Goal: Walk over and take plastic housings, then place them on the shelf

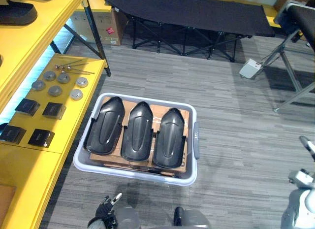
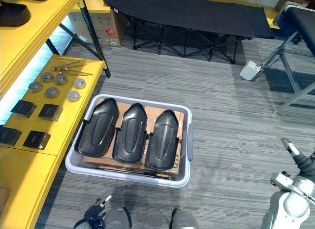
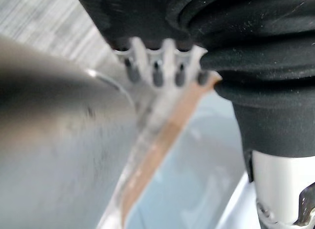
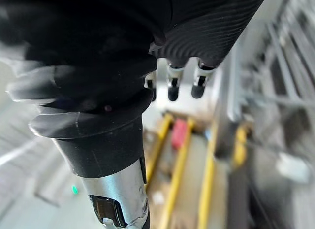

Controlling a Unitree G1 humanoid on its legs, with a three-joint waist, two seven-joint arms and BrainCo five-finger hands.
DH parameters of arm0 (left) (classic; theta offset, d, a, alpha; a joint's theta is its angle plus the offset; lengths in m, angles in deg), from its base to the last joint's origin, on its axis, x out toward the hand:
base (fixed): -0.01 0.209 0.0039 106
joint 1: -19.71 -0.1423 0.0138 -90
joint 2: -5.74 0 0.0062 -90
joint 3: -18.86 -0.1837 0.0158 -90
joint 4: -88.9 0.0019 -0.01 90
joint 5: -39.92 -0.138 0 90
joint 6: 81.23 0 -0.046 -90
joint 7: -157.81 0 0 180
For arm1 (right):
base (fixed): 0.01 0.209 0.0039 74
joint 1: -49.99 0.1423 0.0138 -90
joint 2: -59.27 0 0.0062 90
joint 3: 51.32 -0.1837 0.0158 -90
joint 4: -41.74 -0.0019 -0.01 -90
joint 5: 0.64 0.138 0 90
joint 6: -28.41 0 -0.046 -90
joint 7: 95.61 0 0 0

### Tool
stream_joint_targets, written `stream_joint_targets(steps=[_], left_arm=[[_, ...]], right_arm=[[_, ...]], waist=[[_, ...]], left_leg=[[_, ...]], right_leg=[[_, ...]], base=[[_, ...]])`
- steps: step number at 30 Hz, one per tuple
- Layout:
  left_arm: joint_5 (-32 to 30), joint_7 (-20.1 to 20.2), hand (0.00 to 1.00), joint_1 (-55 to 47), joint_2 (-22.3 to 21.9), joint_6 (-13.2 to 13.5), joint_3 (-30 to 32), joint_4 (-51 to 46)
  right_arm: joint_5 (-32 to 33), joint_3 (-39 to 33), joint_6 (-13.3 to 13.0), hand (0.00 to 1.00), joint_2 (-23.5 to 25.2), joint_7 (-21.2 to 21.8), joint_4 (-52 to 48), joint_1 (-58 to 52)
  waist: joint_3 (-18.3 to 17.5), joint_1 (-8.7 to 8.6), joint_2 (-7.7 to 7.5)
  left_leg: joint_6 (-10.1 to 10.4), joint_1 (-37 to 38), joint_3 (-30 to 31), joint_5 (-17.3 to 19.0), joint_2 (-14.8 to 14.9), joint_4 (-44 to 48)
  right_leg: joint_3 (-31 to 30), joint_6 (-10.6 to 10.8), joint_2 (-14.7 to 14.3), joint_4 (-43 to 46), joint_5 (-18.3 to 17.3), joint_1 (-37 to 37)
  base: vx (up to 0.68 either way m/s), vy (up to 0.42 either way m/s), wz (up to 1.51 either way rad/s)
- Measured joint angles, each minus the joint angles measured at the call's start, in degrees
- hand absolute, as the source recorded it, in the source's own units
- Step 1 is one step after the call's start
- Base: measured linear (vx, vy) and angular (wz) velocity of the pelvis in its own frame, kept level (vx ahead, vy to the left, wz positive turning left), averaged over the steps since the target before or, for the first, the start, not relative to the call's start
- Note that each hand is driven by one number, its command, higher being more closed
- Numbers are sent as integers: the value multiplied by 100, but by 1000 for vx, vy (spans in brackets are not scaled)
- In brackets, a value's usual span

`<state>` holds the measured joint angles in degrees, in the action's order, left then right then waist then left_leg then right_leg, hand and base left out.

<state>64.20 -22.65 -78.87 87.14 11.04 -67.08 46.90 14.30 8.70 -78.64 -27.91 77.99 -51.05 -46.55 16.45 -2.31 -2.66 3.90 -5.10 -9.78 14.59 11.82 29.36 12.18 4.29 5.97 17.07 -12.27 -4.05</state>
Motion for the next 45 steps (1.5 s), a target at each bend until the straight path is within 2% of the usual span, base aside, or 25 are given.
stream_joint_targets(steps=[2, 6, 7, 8, 9, 10, 11, 13, 17, 20, 23, 24, 25, 26, 27, 28, 29, 31, 35, 37, 38, 40, 41, 43, 45], left_arm=[[-6, 117, 0, 2, -3, 68, -115, -19], [-227, 184, 0, 163, 62, -44, -444, -16], [-435, 185, 0, 224, 128, -106, -597, -25], [-579, 169, 0, 314, 134, -134, -707, 9], [-649, 155, 0, 398, 148, -141, -727, 63], [-660, 97, 0, 405, 221, -135, -750, 149], [-620, 53, 0, 452, 345, -117, -724, 163], [-549, -75, 0, 458, 331, -139, -727, 164], [-155, -355, 0, 486, 308, -119, -728, 240], [347, -545, 0, 413, 228, -44, -600, 274], [836, -549, 0, 277, 90, 72, -353, 285], [924, -517, 0, 255, 60, 107, -212, 297], [940, -488, 0, 230, 35, 190, -143, 268], [920, -485, 0, 203, 29, 240, -140, 271], [883, -479, 0, 136, -35, 277, -206, 259], [860, -481, 0, 72, -123, 314, -220, 262], [816, -482, 0, 53, -63, 307, -223, 238], [610, -481, 0, -69, -27, 248, -200, 226], [462, -378, 0, -219, 33, 271, -213, 215], [441, -356, 0, -185, 57, 303, -298, 214], [419, -356, 0, -186, 49, 303, -320, 220], [364, -345, 0, -91, 59, 310, -477, 217], [224, -325, 0, 74, 63, 314, -559, 210], [36, -316, 0, 302, 94, 316, -706, 193], [-79, -343, 0, 303, 121, 319, -845, 124]], right_arm=[[5, 338, 232, 0, -168, 32, -9, 170], [242, 717, 394, 0, -155, 5, 163, 167], [279, 879, 396, 0, -30, -3, 305, 63], [278, 1068, 397, 0, 84, 3, 392, -21], [277, 1154, 391, 0, 124, 7, 392, -93], [275, 1331, 376, 0, 227, 12, 379, -211], [243, 1506, 334, 0, 271, 14, 408, -273], [217, 1706, 323, 0, 290, -27, 493, -320], [217, 1918, 223, 0, 299, -294, 549, -320], [205, 1947, 222, 0, 266, -386, 573, -216], [202, 2032, 223, 0, 157, -387, 616, 6], [202, 2046, 225, 0, 153, -388, 625, 72], [201, 2049, 222, 0, 163, -395, 728, 106], [202, 2044, 223, 0, 158, -407, 849, 147], [201, 2019, 224, 0, 78, -440, 989, 182], [201, 2055, 242, 0, 47, -480, 1278, 231], [202, 2060, 303, 0, 56, -481, 1377, 305], [204, 2059, 365, 0, 75, -487, 1466, 368], [234, 2039, 390, 0, 73, -525, 1496, 449], [247, 2021, 388, 0, 36, -569, 1512, 444], [289, 2015, 387, 0, 8, -608, 1538, 416], [421, 1985, 387, 0, 32, -637, 1652, 320], [457, 2005, 398, 0, 69, -666, 1762, 262], [454, 2014, 411, 0, 298, -735, 1926, 184], [451, 2062, 398, 0, 578, -735, 1987, -15]], waist=[[-17, -8, 9], [-4, -18, 1], [13, -20, -20], [92, -8, 48], [155, -9, 93], [147, 12, -27], [220, -33, -211], [206, -5, -171], [231, 21, -151], [234, 174, -71], [246, 194, -46], [255, 234, -73], [294, 292, -151], [263, 290, -116], [186, 250, 62], [147, 292, 165], [146, 344, 165], [147, 378, 165], [93, 329, 159], [29, 312, 208], [2, 285, 257], [-98, 157, 399], [-94, 120, 366], [-44, 145, 274], [-117, 156, 132]], left_leg=[[-58, -2, 70, 40, -69, 175], [-2, 3, 84, 212, -172, -145], [-6, 55, 81, 223, -163, -208], [-6, 175, 96, 245, -32, -202], [-8, 219, 107, 258, 42, -149], [4, 192, 100, 266, 32, 71], [81, 188, 130, 349, -91, 346], [163, 165, 153, 464, 28, 460], [185, -40, 340, 600, 34, 360], [224, 138, 403, 569, 37, 93], [194, 250, 466, 304, -133, 205], [26, 55, 522, 23, -281, 718], [10, -147, 589, 248, -352, 835], [38, -122, 551, 375, -380, 360], [34, -115, 398, -245, -277, -408], [176, -73, 283, -248, -254, -498], [118, -117, 204, -294, -284, -506], [112, -134, 94, -297, -270, -446], [184, -196, 342, -342, -269, -295], [33, -317, 450, -128, -151, 220], [133, -275, 502, -14, -18, 487], [310, -274, 561, 251, -139, 475], [280, -265, 466, 449, -222, 441], [150, -315, 341, 625, -306, 527], [16, -488, 186, 698, -360, 648]], right_leg=[[-161, -84, 97, 444, -59, 194], [-250, -22, 204, 691, -20, 511], [-303, 122, 198, 1118, 79, 710], [-503, 53, 154, 1895, -39, 1180], [-570, 110, 39, 1649, -358, 1211], [-580, 27, -50, 558, 99, 1100], [-544, 28, 84, 628, 449, 1084], [-555, 56, -3, 717, 309, 1102], [-395, 120, -10, 706, 62, 1259], [-287, 97, -16, 633, 49, 1142], [-240, 100, 98, 396, 58, 785], [-216, 104, 281, 254, 79, 568], [-169, 136, 447, 174, 103, 400], [-100, 142, 484, 130, 133, 321], [55, 135, 417, 84, 154, 227], [99, 208, 412, -15, 121, 113], [219, 298, 462, -165, 182, 31], [254, 318, 479, -228, 196, -21], [153, 253, 555, -131, 243, 131], [-51, 263, 603, 6, 283, 347], [-234, 293, 598, 196, 300, 473], [-414, 422, 700, 351, 374, 642], [-514, 543, 785, 327, 473, 729], [-744, 605, 819, 113, 750, 791], [-902, 480, 799, -405, 1166, 760]], base=[[19, 102, -17], [36, 92, -8], [39, 79, -3], [39, 64, -5], [64, 22, -7], [67, -34, 8], [61, -37, 8], [18, -5, 1], [26, -46, 21], [20, -33, 12], [42, -14, 15], [55, 42, 27], [54, 65, 32], [44, 67, 36], [66, 80, 35], [54, 76, 43], [47, 73, 31], [-10, 51, 15], [-79, 83, -13], [-73, 148, -56], [-41, 202, -61], [-97, 337, -29], [-138, 378, -22], [-174, 311, -37], [-259, 306, -42]])
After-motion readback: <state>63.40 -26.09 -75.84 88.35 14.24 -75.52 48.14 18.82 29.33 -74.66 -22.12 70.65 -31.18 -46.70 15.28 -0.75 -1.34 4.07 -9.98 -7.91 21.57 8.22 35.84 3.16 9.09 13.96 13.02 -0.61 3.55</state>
